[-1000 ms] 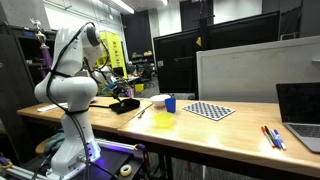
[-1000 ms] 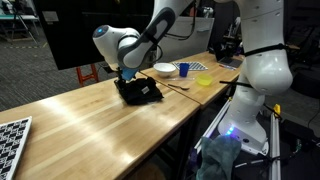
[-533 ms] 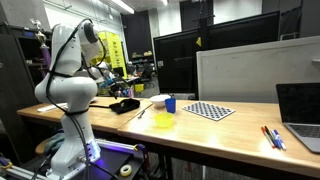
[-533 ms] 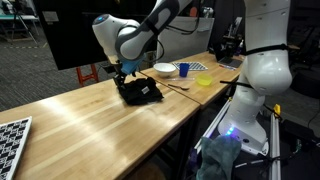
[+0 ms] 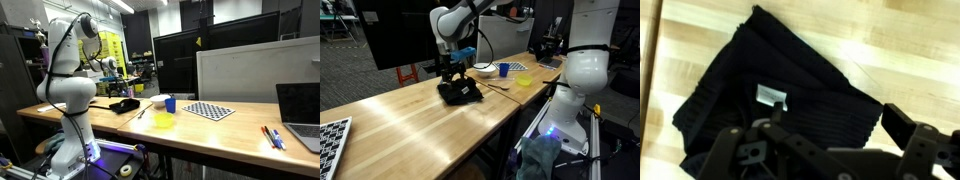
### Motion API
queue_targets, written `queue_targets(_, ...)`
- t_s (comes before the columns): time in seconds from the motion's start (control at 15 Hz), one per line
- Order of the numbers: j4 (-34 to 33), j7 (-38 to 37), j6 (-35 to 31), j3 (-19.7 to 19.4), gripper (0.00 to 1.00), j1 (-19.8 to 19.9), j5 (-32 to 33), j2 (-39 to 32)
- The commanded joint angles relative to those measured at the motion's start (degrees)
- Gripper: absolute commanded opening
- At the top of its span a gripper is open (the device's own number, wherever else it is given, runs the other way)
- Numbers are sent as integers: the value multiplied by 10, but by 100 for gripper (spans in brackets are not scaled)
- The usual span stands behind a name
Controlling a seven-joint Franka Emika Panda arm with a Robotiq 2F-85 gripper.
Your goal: Use the black towel to wipe the table.
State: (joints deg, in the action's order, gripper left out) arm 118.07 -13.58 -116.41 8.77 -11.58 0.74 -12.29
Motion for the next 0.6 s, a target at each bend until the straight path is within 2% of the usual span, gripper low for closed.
queue_targets(0.0,37,27,63,-8,100,29,-69,63)
queue_targets(0.13,52,16,86,-20,100,42,-87,91)
queue_targets(0.4,99,-11,85,-46,100,68,-95,140)
queue_targets(0.47,137,-36,83,-60,100,84,-89,177)
queue_targets(0.53,92,-16,87,-48,100,73,-86,128)
